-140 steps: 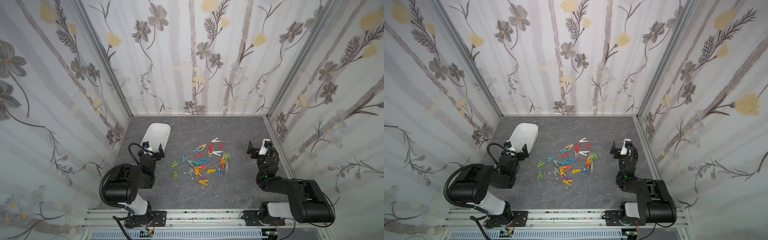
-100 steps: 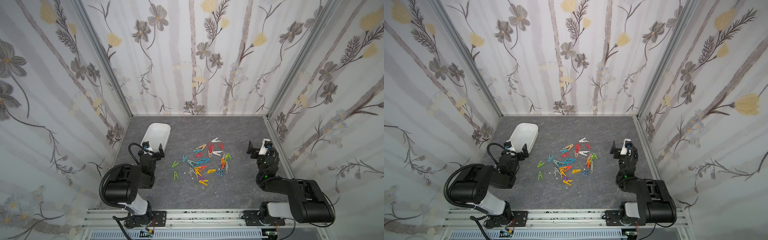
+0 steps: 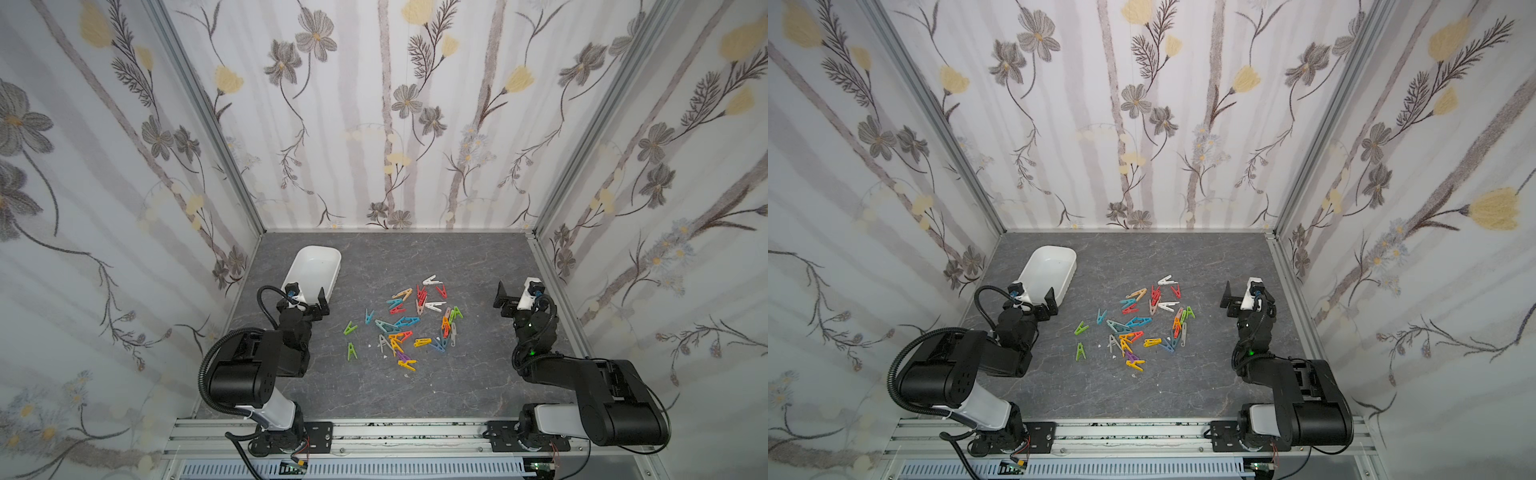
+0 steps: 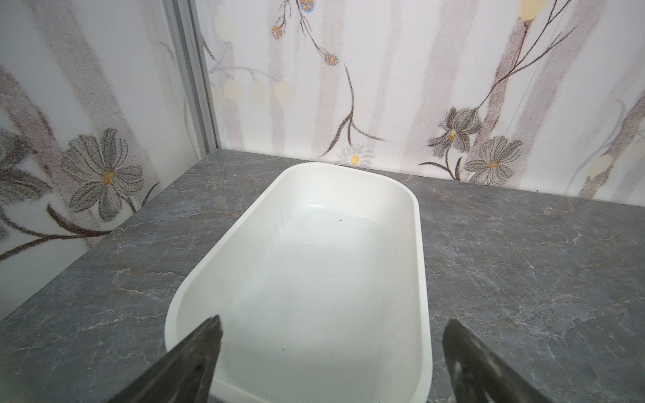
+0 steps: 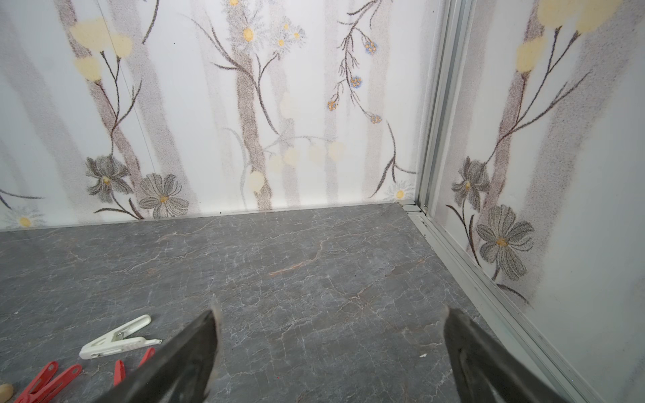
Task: Put the clothespins into the storage box
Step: Pick up the storage box at the center of the board.
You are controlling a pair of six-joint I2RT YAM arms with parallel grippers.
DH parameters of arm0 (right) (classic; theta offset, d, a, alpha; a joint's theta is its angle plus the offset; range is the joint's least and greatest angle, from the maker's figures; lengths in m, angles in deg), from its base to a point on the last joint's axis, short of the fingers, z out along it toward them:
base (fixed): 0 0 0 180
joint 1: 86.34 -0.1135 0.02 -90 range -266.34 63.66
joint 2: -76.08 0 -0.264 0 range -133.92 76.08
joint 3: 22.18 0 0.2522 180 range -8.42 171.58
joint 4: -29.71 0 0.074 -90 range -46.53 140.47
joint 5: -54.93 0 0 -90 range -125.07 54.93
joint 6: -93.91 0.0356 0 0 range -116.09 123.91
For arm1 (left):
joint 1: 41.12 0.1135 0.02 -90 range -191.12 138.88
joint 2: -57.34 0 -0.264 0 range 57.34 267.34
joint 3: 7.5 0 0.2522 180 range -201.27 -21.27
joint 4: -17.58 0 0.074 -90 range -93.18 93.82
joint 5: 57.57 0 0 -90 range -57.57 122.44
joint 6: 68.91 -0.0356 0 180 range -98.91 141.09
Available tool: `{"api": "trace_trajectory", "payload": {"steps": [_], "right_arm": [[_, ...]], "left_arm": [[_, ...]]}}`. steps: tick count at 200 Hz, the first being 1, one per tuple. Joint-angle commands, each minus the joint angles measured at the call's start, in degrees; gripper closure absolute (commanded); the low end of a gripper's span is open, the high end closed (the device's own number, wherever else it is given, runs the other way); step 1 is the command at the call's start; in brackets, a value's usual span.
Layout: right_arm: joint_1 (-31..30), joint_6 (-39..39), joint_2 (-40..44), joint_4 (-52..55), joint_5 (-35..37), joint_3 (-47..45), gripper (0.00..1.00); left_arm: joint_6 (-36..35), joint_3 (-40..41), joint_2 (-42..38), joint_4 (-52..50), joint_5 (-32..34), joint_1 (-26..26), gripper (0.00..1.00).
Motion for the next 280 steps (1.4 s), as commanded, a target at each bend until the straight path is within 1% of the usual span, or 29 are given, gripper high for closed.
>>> {"api": "trace_trajectory", "payload": {"steps": [1, 116, 135, 219, 224, 232, 242, 261, 270, 280], "right_arm": [[-0.02, -0.63, -0.23, -2.65, -0.07, 0.51, 0.00], [-0.08, -0.60, -0.23, -2.67, -0.07, 0.45, 0.00], [-0.04, -0.57, -0.23, -2.61, -0.06, 0.45, 0.00], [-0.01, -0.53, -0.09, -2.79, -0.31, 0.30, 0.00], [-0.20, -0.41, 0.11, -3.26, 0.54, 0.19, 0.00], [-0.70, -0.52, 1.50, -1.71, 2.27, 0.40, 0.00], [-1.47, -0.83, 4.25, 1.47, 4.28, 1.10, 0.00], [-2.81, -1.34, 9.79, 11.99, 7.50, 4.25, 0.00], [-4.15, -0.11, 11.94, 17.01, 12.31, 6.02, 0.00], [-5.74, 3.79, 14.50, 25.22, 18.69, 9.17, 0.00]], "left_arm": [[-0.29, -0.08, 0.12, 3.13, -0.07, 0.04, 0.00], [-0.21, -0.12, 0.12, 3.04, -0.02, 0.04, 0.00], [0.41, -0.41, 0.17, 2.63, 1.51, 0.13, 0.00], [0.46, -0.21, 0.11, 3.03, 1.95, 0.09, 0.00], [0.46, -0.30, -0.10, 2.84, 2.30, -0.02, 0.00], [0.43, -0.66, -1.14, 1.45, 3.60, -0.36, 0.00], [0.19, -0.90, -3.60, -0.79, 6.77, -1.38, 0.00], [-0.42, -2.25, -9.89, -8.20, 12.10, -3.46, 0.00], [0.20, -3.39, -12.92, -12.98, 14.17, -4.44, 0.00], [1.94, -4.55, -16.57, -18.12, 16.96, -5.31, 0.00]]}}
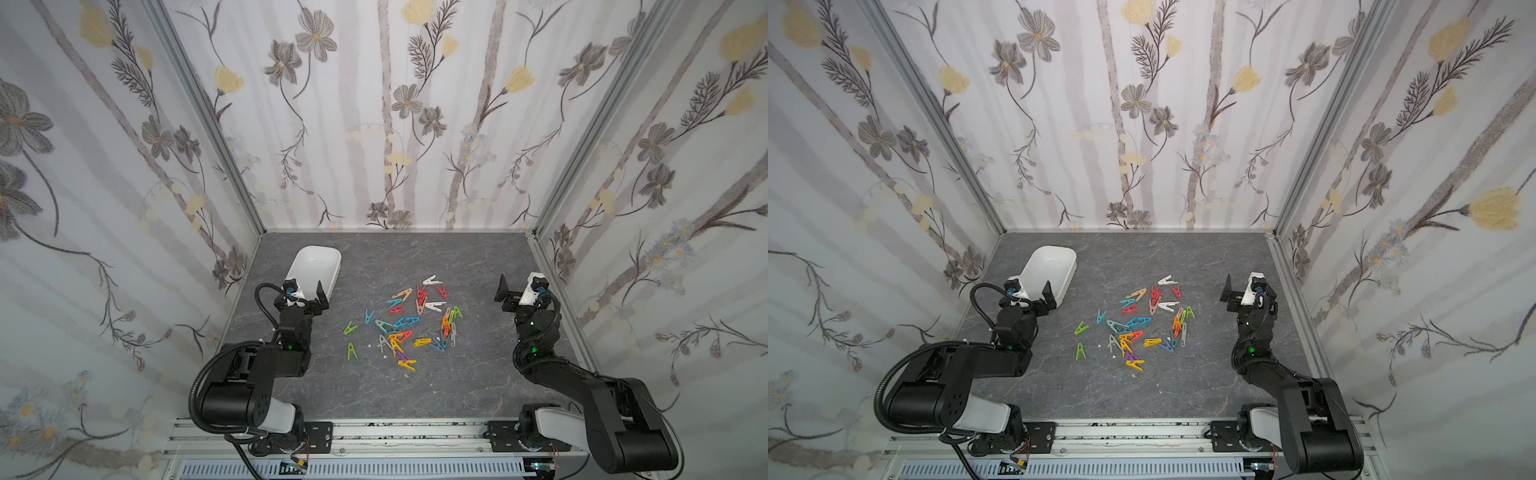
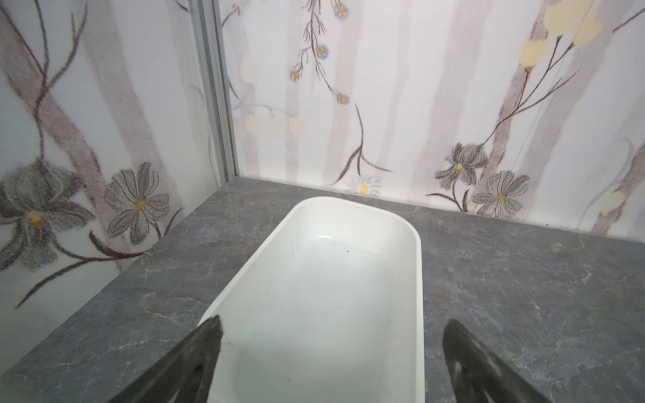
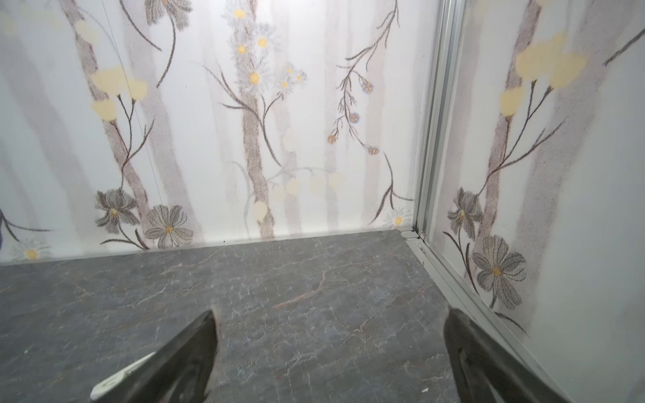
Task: Put the clothespins into the storage box
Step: Pick up the storage box at the center of the board.
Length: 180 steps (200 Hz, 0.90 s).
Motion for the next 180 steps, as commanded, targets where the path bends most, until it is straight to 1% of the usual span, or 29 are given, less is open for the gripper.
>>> {"api": "trace_trajectory", "payload": {"steps": [1, 12, 18, 28, 37, 41, 47, 51, 52, 53, 54, 55, 59, 60, 64, 69, 74, 83, 88, 96, 116, 124, 134, 146, 156, 162, 165, 180], "right_arm": [[-2.75, 4.41, 4.55, 17.34, 13.58, 5.20, 0.00], [-4.60, 9.67, 7.11, 30.22, 19.31, 10.60, 0.00], [-5.20, 12.47, 8.07, 37.03, 20.47, 13.65, 0.00], [-5.36, 15.99, 9.59, 43.98, 18.37, 17.24, 0.00], [-5.34, 18.97, 10.74, 45.26, 15.79, 18.32, 0.00], [-5.36, 22.33, 11.17, 45.40, 15.20, 18.33, 0.00], [-4.88, 26.53, 11.89, 46.07, 13.53, 18.25, 0.00], [-4.07, 28.65, 12.47, 46.18, 10.28, 18.03, 0.00], [-3.52, 29.26, 12.79, 45.84, 7.34, 17.77, 0.00], [-3.52, 29.26, 12.79, 45.84, 7.34, 17.77, 0.00], [-2.86, 29.70, 13.11, 45.29, 4.36, 17.44, 0.00], [-2.86, 29.70, 13.11, 45.29, 4.36, 17.44, 0.00], [-1.39, 30.21, 13.77, 43.42, -2.79, 16.55, 0.00], [-1.39, 30.21, 13.77, 43.42, -2.79, 16.55, 0.00], [-0.56, 30.83, 14.27, 42.05, -7.55, 15.81, 0.00], [-0.09, 31.82, 14.78, 40.09, -11.14, 14.94, 0.00], [-0.14, 32.90, 15.10, 39.98, -12.42, 14.73, 0.00], [-0.87, 34.77, 15.28, 42.43, -13.20, 15.44, 0.04], [-1.52, 35.17, 15.02, 44.84, -13.16, 16.44, 0.04], [-3.06, 35.83, 14.42, 49.23, -11.80, 17.93, 0.06], [-9.49, 37.16, 12.37, 56.16, -7.71, 20.31, 0.10], [-13.34, 38.02, 11.17, 58.15, -5.05, 21.01, 0.12], [-18.77, 38.43, 9.28, 59.56, -2.13, 22.47, 0.13], [-25.07, 39.22, 6.07, 60.42, 1.15, 24.24, 0.13], [-29.43, 39.57, 2.71, 59.72, 1.74, 26.12, 0.15], [-31.57, 39.49, 0.38, 59.30, 2.15, 27.08, 0.15], [-32.43, 39.46, -0.85, 59.17, 2.39, 29.20, 0.15], [-35.25, 38.95, -6.98, 59.31, 1.30, 34.33, 0.17]], "left_arm": [[2.10, -2.43, -6.49, -11.50, 8.77, -1.64, 0.00], [4.75, -3.91, -11.01, -17.66, 12.32, -2.51, 0.00], [6.35, -4.80, -13.35, -20.73, 14.50, -2.89, 0.00], [11.33, -7.33, -16.55, -27.69, 17.53, -3.17, 0.00], [16.60, -10.63, -18.47, -35.86, 18.82, -3.14, 0.00], [18.79, -12.33, -18.94, -39.64, 18.62, -3.06, 0.00], [21.52, -14.95, -19.28, -45.16, 16.72, -2.73, 0.00], [22.93, -16.49, -19.34, -48.00, 14.47, -2.39, 0.00], [23.25, -16.96, -19.34, -48.61, 13.55, -2.33, 0.00], [23.55, -17.33, -19.34, -49.18, 12.78, -2.21, 0.00], [23.82, -17.64, -19.25, -49.69, 12.09, -2.10, 0.00], [24.23, -17.89, -19.25, -50.29, 11.35, -1.96, 0.00], [25.60, -19.05, -19.18, -52.19, 8.24, -1.39, 0.00], [26.17, -19.34, -19.22, -52.60, 7.53, -1.26, 0.00], [28.15, -20.17, -19.25, -54.26, 4.84, -0.78, 0.00], [30.69, -21.08, -19.30, -56.12, 1.61, -0.06, 0.00], [32.30, -21.47, -19.57, -56.83, -2.89, 1.00, 0.00], [32.08, -21.70, -20.07, -56.38, -11.70, 3.01, 0.00], [31.53, -21.99, -20.06, -56.42, -14.42, 3.56, 0.00], [30.97, -23.47, -19.52, -58.74, -14.81, 3.60, 0.00], [29.64, -29.12, -15.23, -65.92, -16.53, 2.63, 0.10], [29.35, -31.33, -13.38, -68.79, -15.81, 0.86, 0.13], [28.14, -33.50, -11.39, -71.89, -14.23, -2.16, 0.14], [26.27, -35.32, -9.79, -75.26, -8.83, -6.81, 0.15], [24.56, -36.08, -8.51, -76.44, -4.54, -9.64, 0.14], [24.27, -36.70, -7.23, -76.64, -3.34, -9.93, 0.13], [24.34, -37.29, -6.28, -76.77, -3.09, -9.90, 0.13], [23.17, -41.89, -1.16, -77.54, -3.50, -8.69, 0.13]]}}
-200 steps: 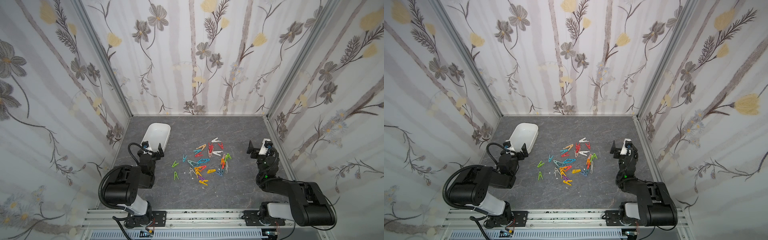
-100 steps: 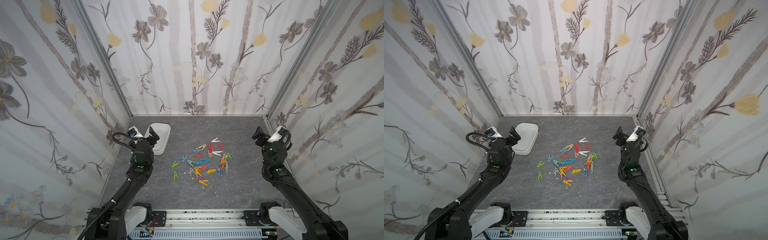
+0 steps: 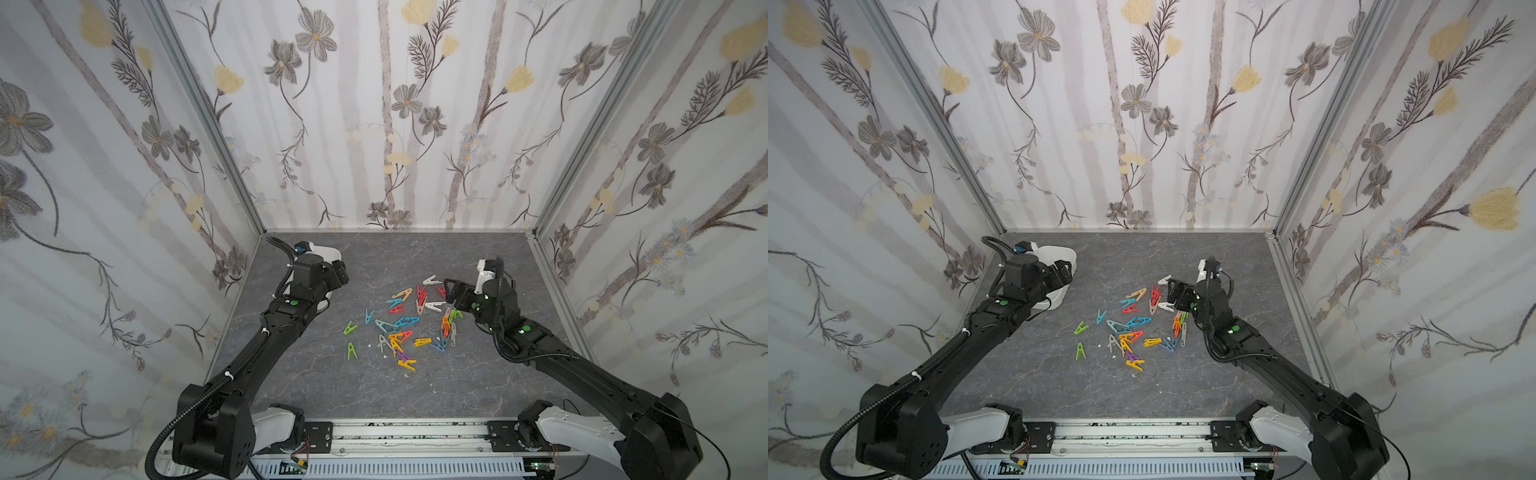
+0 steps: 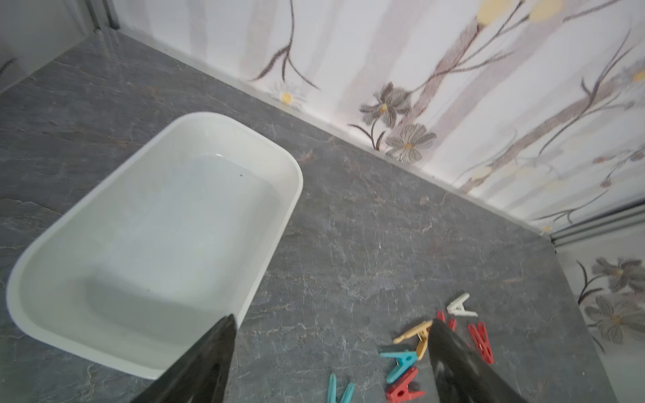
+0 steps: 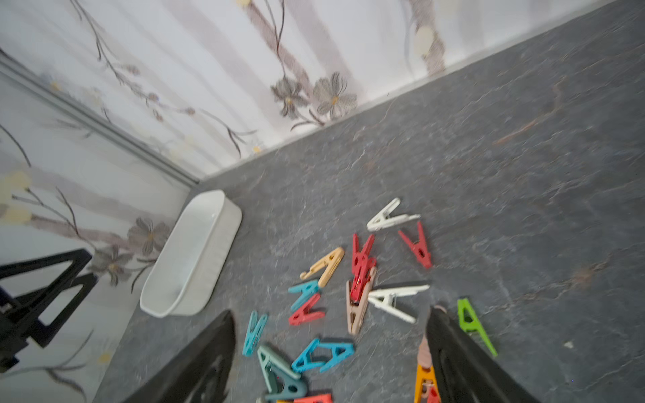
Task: Put the clothespins into the storage box
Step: Pick up the storage box at the center of the board.
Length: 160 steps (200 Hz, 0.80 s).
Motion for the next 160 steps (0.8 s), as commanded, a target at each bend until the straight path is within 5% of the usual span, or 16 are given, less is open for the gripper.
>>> {"api": "trace_trajectory", "payload": {"steps": [1, 76, 160], "right_arm": [[-3.72, 0.86, -6.61, 0.04, 2.09, 5.94, 0.17], [-16.18, -3.02, -26.51, 0.63, -2.93, 22.48, 0.33], [-17.95, -1.44, -28.58, -1.13, -4.44, 20.81, 0.38]], "left_arm": [[-2.49, -5.25, 5.87, -4.60, 5.07, 0.76, 0.13], [-6.80, -26.36, 30.86, -15.00, -0.92, 6.19, 0.35], [-7.91, -24.18, 37.57, -13.80, 2.84, 5.33, 0.57]]}}
